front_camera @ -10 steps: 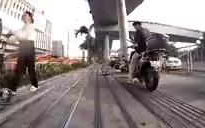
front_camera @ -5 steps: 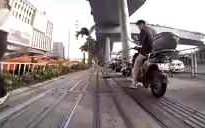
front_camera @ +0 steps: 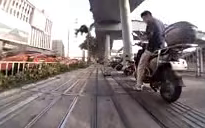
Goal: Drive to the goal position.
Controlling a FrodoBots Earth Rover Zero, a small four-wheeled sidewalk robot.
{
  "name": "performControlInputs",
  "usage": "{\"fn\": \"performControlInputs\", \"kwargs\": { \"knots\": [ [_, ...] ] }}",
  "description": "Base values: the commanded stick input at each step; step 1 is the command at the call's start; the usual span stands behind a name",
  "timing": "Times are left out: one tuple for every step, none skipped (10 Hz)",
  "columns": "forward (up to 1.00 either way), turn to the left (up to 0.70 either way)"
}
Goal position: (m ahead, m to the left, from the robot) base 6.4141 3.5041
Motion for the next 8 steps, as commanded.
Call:
{"fn": "performControlInputs", "kwargs": {
  "knots": [
    [0.70, 0.00],
    [0.70, 0.00],
    [0.70, 0.00],
    [0.70, 0.00],
    [0.64, 0.00],
    [0.47, 0.00],
    [0.45, 0.00],
    [0.45, 0.00]
  ]
}}
